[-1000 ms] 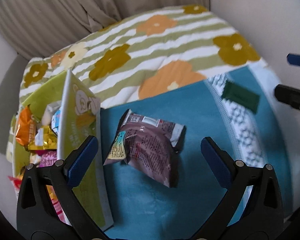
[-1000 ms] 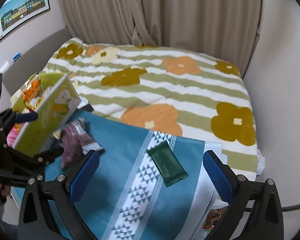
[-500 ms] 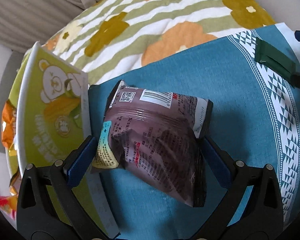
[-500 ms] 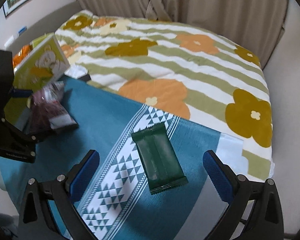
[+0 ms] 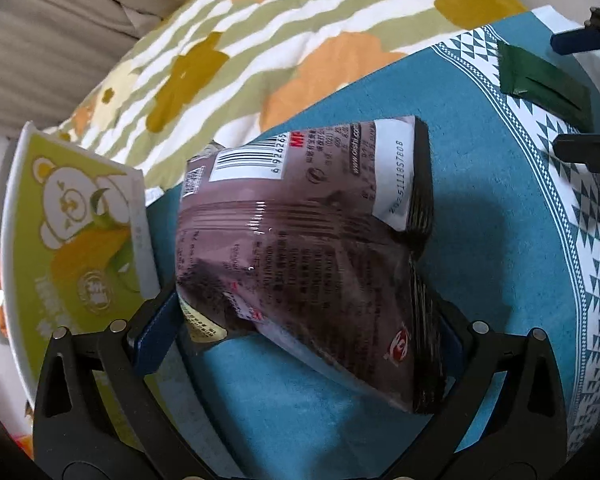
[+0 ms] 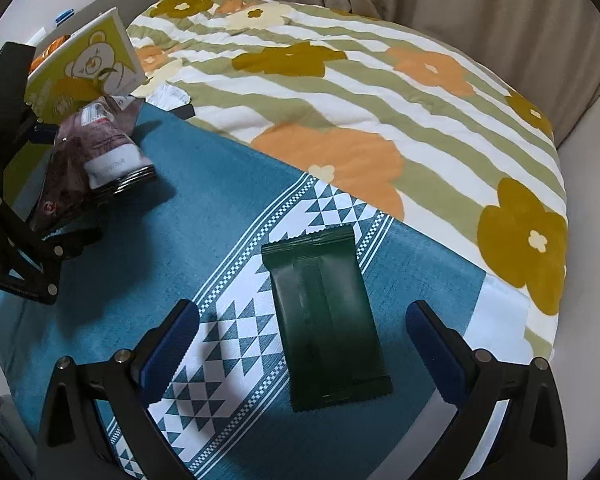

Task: Organize snacks
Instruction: 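Grasp the brown bag with the left tool while the right tool grasps the green packet, then drop the brown bag into the box with the left tool while the right tool drops the green packet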

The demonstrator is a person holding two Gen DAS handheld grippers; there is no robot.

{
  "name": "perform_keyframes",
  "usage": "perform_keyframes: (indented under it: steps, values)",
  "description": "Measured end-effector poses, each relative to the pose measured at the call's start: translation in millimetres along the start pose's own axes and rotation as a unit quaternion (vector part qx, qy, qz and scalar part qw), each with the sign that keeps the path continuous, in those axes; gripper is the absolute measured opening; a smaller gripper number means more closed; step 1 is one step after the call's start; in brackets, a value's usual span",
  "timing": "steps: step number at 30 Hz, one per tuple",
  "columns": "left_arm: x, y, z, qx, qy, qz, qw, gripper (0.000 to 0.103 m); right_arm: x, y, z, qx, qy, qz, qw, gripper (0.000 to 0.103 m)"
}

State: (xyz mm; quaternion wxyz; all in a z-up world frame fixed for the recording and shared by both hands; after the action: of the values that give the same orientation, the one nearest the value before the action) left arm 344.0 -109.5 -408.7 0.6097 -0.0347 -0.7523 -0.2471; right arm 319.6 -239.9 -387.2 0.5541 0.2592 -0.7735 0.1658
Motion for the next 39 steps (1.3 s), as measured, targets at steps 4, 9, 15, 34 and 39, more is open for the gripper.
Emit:
perform_keyframes:
  steps: [4,9,15,34,39]
  values:
    - [2.3,2.3,-3.9,0.01,-0.01,0.012,0.9998,0.093,-3.4,1.2,0.8,0.002,0.008,-0.012,1.0,0.086]
    - [2.5,4.3,-7.2,0.019,-0.017,0.023,0.9994,0.082,-7.1,1.6,-0.3,0.01,0.009,-0.007,1.0,0.082]
    - [5.2,4.6,-5.7,0.029,-0.027,0.03,0.9987,0.078,-6.4,-0.9,-2.2,0.018,0.005,0.002,1.0,0.07]
    - [92.8,35.0,2.7,0.099,-0.107,0.044,0.9883,0.077,54.1,8.3,-20.0,0.005,-0.054,0.022,0.998,0.042]
    - [142.2,61.2,12.0,0.122,-0.147,0.048,0.9805,0.077,94.6,21.7,-37.4,-0.007,-0.087,0.019,0.996,0.042]
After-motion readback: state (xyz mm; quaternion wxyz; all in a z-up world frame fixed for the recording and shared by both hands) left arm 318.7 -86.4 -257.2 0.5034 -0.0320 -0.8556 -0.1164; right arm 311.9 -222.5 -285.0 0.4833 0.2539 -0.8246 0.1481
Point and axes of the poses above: each gripper's, at about its wrist camera, not at the fingertips, and x roughly against the way its jaws point, y to its left, z to its underside, the point moved 10 cm from there along -x, roughly the way its jaws point, and after that the axes turned 4 degrees about y, right-handed, at the moved point
